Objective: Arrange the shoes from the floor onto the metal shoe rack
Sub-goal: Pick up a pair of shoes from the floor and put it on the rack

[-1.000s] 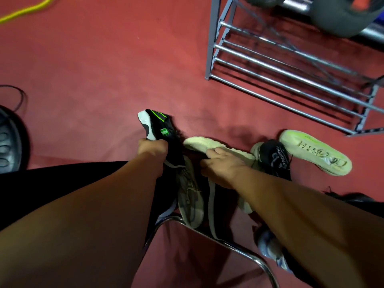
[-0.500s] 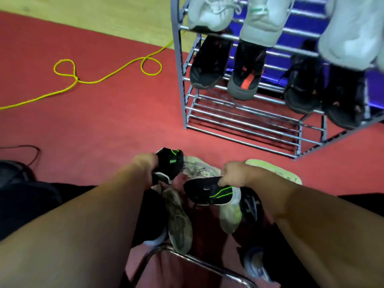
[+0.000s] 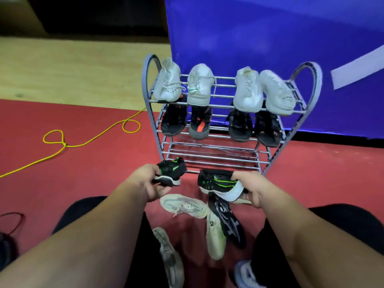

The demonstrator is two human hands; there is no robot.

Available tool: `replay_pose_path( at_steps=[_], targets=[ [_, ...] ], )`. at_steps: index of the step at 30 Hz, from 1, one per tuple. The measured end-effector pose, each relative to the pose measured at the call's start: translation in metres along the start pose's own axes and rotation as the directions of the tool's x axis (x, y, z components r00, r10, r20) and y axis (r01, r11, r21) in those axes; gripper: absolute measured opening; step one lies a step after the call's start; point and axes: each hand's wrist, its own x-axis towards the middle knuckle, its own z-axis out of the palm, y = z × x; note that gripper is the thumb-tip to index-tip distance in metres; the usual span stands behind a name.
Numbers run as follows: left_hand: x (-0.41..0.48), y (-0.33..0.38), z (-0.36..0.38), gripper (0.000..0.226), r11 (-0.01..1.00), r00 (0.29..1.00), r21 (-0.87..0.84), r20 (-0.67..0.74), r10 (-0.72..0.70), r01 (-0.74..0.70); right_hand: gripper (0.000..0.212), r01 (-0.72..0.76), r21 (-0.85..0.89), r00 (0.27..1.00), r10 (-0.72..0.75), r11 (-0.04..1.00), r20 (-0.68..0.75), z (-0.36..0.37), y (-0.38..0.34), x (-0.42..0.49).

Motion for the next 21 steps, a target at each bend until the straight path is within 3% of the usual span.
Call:
replay_pose_path(
  at_steps=[7,11,21],
  targets=[
    [0.004,-0.006,0.004,0.03,0.999,1.0,-0.047,0.017,0.013,-0.012,0.013,0.006,0.34,0.996,0.025,0.94,-0.086,-0.011,0.011,0.017],
    [0.021,-0.011,0.008,0.03,0.999,1.0,-0.051,0.028,-0.001,0.002,0.021,-0.027,0.426,0.995,0.065,0.904,-0.077,0.003,0.015,0.041],
    [0.089,0.007,0.037,0.039,0.983,1.0,-0.181,-0.002,0.017,-0.017,0.031,-0.096,0.483,0.993,0.053,0.87,0.102,0.046,0.024,0.104]
  ],
)
